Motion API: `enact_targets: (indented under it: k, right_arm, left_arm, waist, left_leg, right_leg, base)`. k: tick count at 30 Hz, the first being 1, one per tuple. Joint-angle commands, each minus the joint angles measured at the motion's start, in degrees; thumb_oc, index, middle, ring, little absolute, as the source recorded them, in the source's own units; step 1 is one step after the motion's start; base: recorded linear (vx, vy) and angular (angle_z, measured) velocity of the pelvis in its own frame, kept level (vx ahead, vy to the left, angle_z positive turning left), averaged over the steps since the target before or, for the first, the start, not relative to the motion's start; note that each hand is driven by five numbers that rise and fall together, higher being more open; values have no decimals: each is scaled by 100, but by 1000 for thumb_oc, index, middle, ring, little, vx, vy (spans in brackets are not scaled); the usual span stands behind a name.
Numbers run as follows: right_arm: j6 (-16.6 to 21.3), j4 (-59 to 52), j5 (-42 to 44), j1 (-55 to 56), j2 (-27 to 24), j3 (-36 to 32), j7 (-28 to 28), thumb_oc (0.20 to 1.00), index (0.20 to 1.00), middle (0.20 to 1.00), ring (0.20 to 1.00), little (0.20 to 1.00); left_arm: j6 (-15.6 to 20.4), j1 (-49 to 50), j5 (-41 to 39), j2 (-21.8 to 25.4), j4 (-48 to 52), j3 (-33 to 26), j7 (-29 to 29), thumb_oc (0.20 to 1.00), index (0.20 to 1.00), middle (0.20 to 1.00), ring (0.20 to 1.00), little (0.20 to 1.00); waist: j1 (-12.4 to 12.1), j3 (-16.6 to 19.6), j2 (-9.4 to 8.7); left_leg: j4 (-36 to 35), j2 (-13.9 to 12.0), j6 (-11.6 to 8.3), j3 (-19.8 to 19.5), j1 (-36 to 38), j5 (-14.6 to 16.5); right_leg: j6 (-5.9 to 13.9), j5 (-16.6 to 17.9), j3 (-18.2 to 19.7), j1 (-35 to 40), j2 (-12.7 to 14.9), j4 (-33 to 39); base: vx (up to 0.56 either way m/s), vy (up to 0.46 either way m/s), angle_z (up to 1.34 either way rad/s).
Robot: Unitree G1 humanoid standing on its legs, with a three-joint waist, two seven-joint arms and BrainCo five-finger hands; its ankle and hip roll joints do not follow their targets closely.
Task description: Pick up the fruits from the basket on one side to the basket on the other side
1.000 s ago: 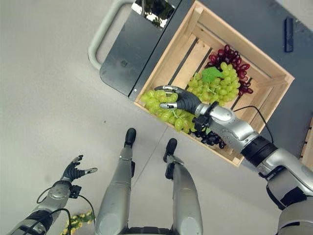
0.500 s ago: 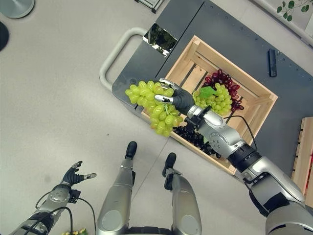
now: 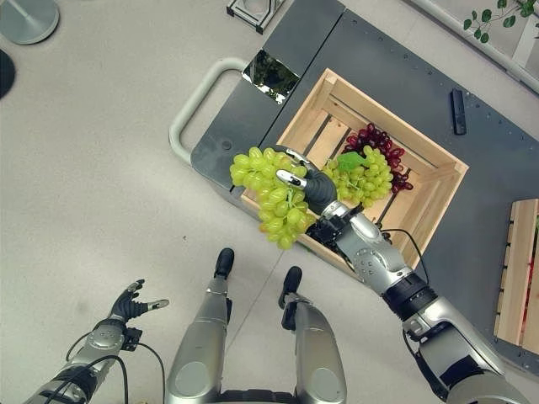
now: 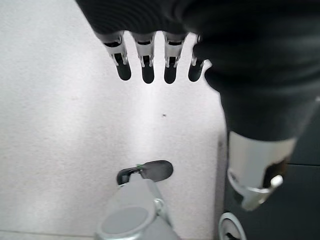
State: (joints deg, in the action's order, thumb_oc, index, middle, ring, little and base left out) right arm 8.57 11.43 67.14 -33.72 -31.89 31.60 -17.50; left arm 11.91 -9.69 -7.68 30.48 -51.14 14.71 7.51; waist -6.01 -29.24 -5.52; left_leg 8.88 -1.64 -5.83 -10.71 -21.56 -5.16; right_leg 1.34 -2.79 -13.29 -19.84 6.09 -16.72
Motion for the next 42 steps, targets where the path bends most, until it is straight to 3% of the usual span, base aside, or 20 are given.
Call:
enact_targets:
  k: [1, 4, 5, 7, 11, 12, 15, 16, 18, 21, 31, 37, 42]
  right_arm:
    - [435, -615, 57, -76, -32, -358, -32, 200, 200, 200, 200, 200]
    - [330, -604, -74, -83, -140, -368, -21, 200, 200, 200, 200, 200]
    - [330, -604, -74, -84, -139, -368, -21, 200, 200, 200, 200, 200]
    - [246, -638, -168, -73, -251, -321, -51, 200, 200, 200, 200, 200]
    - [79, -675, -260, -149, -509, -82, -105, 200, 200, 200, 200, 200]
    - [22, -666, -250, -192, -580, 88, -160, 200, 200, 200, 200, 200]
    - [-23, -733, -211, -240, -626, 270, -195, 200, 200, 200, 200, 200]
    - [-45, -866, -163, -261, -746, 398, -237, 200, 200, 200, 200, 200]
    - [-39, -940, -164, -271, -806, 448, -240, 200, 200, 200, 200, 200]
    - [-8, -1132, -65, -300, -910, 582, -239, 200, 200, 200, 200, 200]
    - [30, -1348, 120, -599, -788, 980, -286, 200, 200, 200, 200, 200]
    - [109, -1335, 156, -691, -691, 1007, -222, 200, 200, 200, 200, 200]
    - [153, -1441, 137, -716, -683, 995, -228, 200, 200, 200, 200, 200]
  left_arm:
    - [296, 325, -143, 296, 681, 80, -205, 1000, 1000, 1000, 1000, 1000]
    - [437, 523, -734, 1103, 2084, 129, -827, 1000, 1000, 1000, 1000, 1000]
    - [434, 525, -736, 1105, 2089, 126, -828, 1000, 1000, 1000, 1000, 1000]
    - [384, 625, -1263, 1629, 2732, 64, -1230, 1000, 1000, 1000, 1000, 1000]
    - [288, 339, -2459, 3062, 3986, 106, -2003, 1000, 1000, 1000, 1000, 1000]
    - [308, -91, -2854, 3692, 4405, 348, -2267, 1000, 1000, 1000, 1000, 1000]
    - [306, -560, -3209, 3936, 4550, 685, -2376, 1000, 1000, 1000, 1000, 1000]
    - [335, -1078, -3651, 4219, 5027, 1029, -2521, 1000, 1000, 1000, 1000, 1000]
    - [312, -1252, -3912, 4268, 5207, 1151, -2548, 1000, 1000, 1000, 1000, 1000]
    - [335, -2373, -4290, 4395, 5493, 2178, -2702, 1000, 1000, 1000, 1000, 1000]
    - [269, -4116, -4380, 4192, 5506, 3895, -2707, 1000, 1000, 1000, 1000, 1000]
    - [280, -4679, -4131, 4160, 5479, 4460, -2675, 1000, 1000, 1000, 1000, 1000]
    - [301, -4733, -4048, 4131, 5515, 4468, -2641, 1000, 1000, 1000, 1000, 1000]
  waist:
    - [83, 465, 70]
    - [92, 608, 184]
    - [96, 621, 186]
    - [101, 699, 228]
    - [138, 817, 303]
    - [170, 850, 305]
    - [193, 904, 302]
    - [236, 947, 291]
    - [245, 976, 286]
    - [327, 1057, 264]
    - [423, 1201, 202]
    - [463, 1248, 151]
    - [477, 1260, 119]
  left_leg:
    - [178, 231, 117, 71, 70, 230]
    - [225, 272, 146, 88, 217, 304]
    - [208, 270, 147, 82, 206, 283]
    - [220, 275, 168, 79, 279, 316]
    - [238, 299, 183, 106, 360, 338]
    - [259, 305, 180, 133, 409, 358]
    - [246, 299, 181, 140, 425, 340]
    - [240, 298, 178, 136, 449, 336]
    - [239, 293, 178, 140, 461, 337]
    - [264, 285, 179, 154, 492, 356]
    - [258, 216, 159, 259, 526, 364]
    - [273, 182, 158, 294, 510, 371]
    - [272, 172, 165, 326, 507, 384]
  right_leg:
    - [515, -277, 73, 313, 236, -225]
    - [525, -294, 76, 492, 288, -208]
    - [526, -272, 70, 484, 284, -187]
    - [534, -266, 60, 560, 296, -152]
    - [539, -238, 76, 640, 309, -101]
    - [539, -244, 103, 682, 303, -98]
    - [548, -209, 124, 682, 299, -76]
    - [557, -196, 146, 687, 299, -79]
    - [568, -191, 144, 699, 305, -73]
    - [592, -176, 164, 743, 308, -57]
    - [604, -147, 256, 727, 263, -11]
    - [612, -129, 311, 696, 241, -4]
    - [616, -122, 353, 687, 225, 14]
  base:
    - [11, 42, 13]
    - [-2, 50, 5]
    - [-4, 40, 2]
    - [-4, 31, 3]
    - [-7, 9, 2]
    - [-18, 10, 4]
    - [-9, 3, 4]
    - [0, 0, 0]
    - [0, 0, 0]
    - [0, 0, 0]
    - [-3, 2, -3]
    - [-6, 1, -7]
    - [-4, 2, -2]
